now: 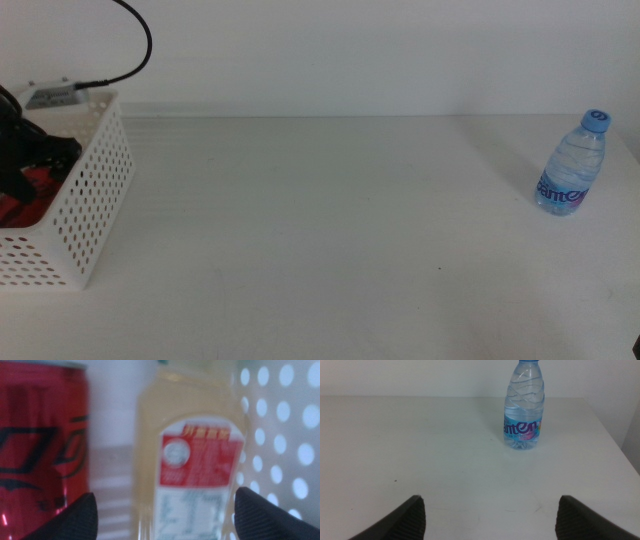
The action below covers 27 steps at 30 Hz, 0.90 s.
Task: Use arms to grab the bottles and put them into the dustbin to the left of the table.
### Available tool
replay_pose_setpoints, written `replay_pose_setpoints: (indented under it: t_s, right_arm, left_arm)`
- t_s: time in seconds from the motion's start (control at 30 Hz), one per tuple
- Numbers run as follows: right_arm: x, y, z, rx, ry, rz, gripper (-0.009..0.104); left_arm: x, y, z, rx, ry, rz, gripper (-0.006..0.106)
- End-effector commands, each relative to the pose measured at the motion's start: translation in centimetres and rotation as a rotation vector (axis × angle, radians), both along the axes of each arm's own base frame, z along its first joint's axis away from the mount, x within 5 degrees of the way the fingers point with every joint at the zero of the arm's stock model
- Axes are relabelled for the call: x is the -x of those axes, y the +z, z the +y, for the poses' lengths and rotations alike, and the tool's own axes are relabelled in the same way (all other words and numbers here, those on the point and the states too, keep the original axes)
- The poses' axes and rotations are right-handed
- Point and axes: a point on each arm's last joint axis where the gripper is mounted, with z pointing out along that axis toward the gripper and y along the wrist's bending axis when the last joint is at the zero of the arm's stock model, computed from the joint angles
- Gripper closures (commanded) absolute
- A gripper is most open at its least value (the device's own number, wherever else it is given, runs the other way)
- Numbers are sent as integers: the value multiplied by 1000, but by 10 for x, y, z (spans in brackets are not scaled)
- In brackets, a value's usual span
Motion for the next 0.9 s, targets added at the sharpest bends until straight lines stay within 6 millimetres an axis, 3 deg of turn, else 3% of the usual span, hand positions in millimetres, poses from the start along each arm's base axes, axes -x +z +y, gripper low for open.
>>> replay_pose_setpoints:
  t_s: [0.0, 0.27, 0.53, 0.67, 0.87]
  right_arm:
    - [1, 11, -1, 16, -6, -107, 27]
    - [1, 11, -1, 16, -6, -107, 27]
    - [1, 11, -1, 16, -6, -107, 27]
    - [1, 11, -1, 16, -6, -107, 27]
    - [1, 11, -1, 16, -6, -107, 27]
  left_arm:
    - [5, 48, -4, -15, 11, -142, 10]
    - [27, 108, -10, -73, 12, -295, 10]
    - [69, 180, -27, -63, 16, -498, 10]
    - [90, 210, -47, -78, -25, -585, 10]
    - [119, 237, -90, -76, -127, -716, 10]
